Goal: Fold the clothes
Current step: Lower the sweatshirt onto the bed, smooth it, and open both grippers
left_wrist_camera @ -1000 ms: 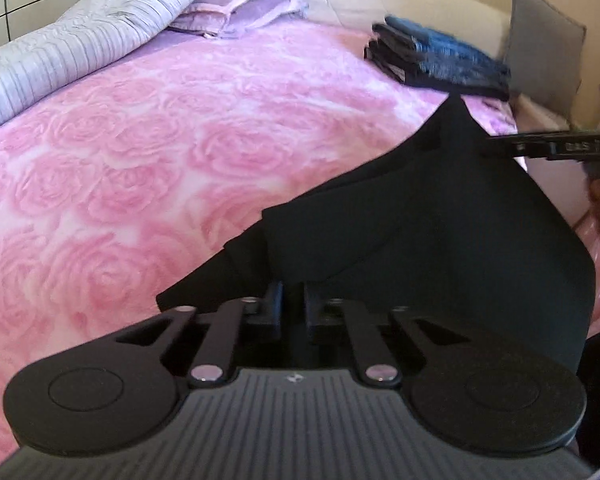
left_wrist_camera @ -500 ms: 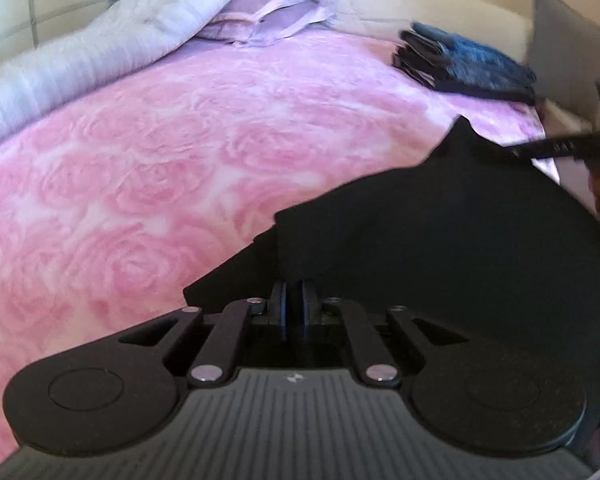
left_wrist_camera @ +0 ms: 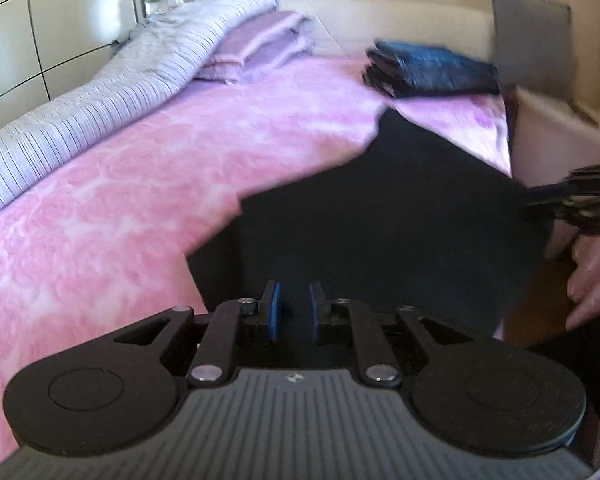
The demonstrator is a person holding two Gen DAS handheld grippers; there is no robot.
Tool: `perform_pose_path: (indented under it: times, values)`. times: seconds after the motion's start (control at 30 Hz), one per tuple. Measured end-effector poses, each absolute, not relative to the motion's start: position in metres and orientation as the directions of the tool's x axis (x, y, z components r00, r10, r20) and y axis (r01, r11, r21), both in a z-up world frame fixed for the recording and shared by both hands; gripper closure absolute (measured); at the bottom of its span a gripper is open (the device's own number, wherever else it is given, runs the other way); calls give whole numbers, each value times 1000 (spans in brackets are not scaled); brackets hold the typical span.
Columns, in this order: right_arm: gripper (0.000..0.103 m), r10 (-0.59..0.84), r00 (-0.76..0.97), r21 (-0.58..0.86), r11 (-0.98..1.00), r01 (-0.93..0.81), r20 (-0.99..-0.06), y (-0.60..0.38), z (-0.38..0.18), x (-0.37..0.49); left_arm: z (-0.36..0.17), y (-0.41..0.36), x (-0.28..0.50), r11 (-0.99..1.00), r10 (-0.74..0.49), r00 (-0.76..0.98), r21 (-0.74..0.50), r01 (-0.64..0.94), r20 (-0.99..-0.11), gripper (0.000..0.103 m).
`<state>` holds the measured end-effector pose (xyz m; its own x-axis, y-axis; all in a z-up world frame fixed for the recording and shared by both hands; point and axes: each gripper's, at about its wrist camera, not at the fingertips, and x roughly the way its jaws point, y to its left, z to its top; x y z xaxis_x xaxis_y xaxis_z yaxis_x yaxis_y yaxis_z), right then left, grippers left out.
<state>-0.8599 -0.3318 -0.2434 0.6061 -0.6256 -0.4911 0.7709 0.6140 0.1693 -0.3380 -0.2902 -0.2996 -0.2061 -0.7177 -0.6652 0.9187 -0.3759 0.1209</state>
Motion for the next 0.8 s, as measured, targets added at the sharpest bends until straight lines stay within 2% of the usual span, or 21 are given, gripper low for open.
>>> perform_pose_path:
  times: [0.1,0.53,0.63,0.8]
  values:
    - [74,-617,604,222,583,782,-504,-323,-271,-867,-317,-278,-347,-372,-722,-164,176,912,-673,90]
    - [70,-689,555,234,508,829,-466,-294,-244,-869,-315,-231,-357,-326,-780,-119,236,915,-615,92]
    - [70,-702,568,184,548,816,-429,-317,-218,-858,-294,-241,-364,-327,-798,-129,243,913,-589,91]
    - [70,-684,571,47,621,782,-455,-401,-189,-804,-286,-276,-384,-371,-805,-160,274,887,-572,91]
